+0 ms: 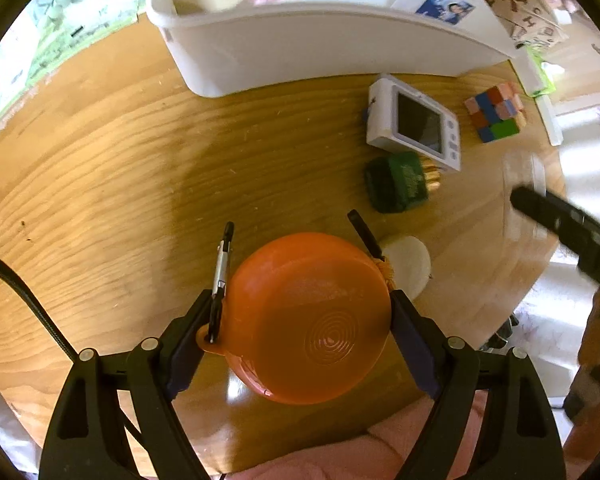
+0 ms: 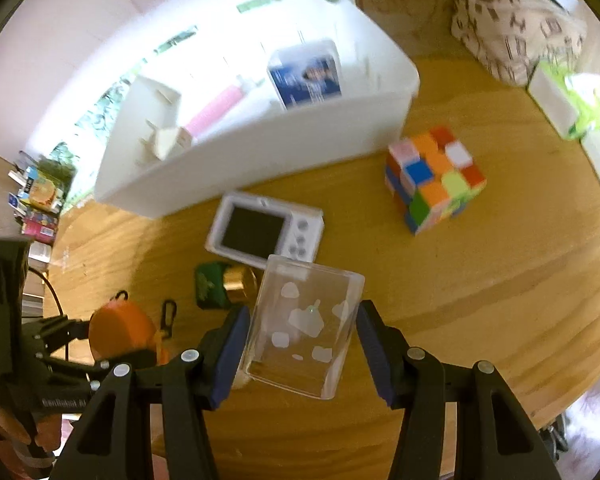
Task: Organize rigid objects
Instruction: 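Lift the orange tape measure and clear box and carry both over the bin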
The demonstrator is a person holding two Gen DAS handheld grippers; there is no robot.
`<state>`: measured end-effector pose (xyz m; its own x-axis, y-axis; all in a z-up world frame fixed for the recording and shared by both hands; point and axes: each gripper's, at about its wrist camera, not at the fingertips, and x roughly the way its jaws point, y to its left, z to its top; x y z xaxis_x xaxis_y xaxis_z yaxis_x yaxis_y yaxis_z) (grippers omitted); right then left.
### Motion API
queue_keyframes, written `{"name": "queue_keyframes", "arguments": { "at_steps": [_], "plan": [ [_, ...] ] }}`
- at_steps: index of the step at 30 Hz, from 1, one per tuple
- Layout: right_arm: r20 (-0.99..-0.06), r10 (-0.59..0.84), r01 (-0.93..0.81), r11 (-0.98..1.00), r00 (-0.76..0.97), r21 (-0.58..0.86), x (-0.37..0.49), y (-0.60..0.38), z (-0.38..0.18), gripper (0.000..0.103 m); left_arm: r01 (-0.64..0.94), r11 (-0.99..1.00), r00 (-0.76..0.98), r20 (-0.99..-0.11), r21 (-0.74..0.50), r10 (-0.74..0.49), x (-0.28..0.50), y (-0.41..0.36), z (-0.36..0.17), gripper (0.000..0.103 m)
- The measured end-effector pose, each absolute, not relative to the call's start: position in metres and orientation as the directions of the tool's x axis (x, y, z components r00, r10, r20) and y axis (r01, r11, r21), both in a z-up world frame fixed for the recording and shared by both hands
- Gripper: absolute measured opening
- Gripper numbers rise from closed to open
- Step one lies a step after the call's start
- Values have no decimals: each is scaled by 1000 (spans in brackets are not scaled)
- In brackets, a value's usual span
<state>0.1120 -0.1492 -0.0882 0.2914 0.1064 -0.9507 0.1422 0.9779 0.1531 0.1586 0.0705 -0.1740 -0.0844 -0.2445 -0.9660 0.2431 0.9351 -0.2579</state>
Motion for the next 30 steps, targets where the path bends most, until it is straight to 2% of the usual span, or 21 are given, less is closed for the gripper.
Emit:
{"name": "queue_keyframes", "arguments": {
  "at_steps": [10, 18, 24, 30],
  "plan": [
    [-914, 127, -7, 991, 386, 134, 143, -134, -38, 56, 263, 931, 20, -963, -255, -269, 151, 74, -114, 86],
    [-882, 163, -91, 986, 441, 137, 172, -127, -12, 56, 270, 937, 146, -953, -221, -267, 173, 73, -62, 86],
    [-854, 185, -137, 981, 486, 135, 195, -125, 3, 56, 236, 956, 241, -942, -175, -232, 199, 71, -38, 86],
    [-834, 195, -184, 976, 515, 115, 215, -125, 3, 56, 163, 968, 328, -915, -191, -235, 234, 75, -29, 86]
  ]
}}
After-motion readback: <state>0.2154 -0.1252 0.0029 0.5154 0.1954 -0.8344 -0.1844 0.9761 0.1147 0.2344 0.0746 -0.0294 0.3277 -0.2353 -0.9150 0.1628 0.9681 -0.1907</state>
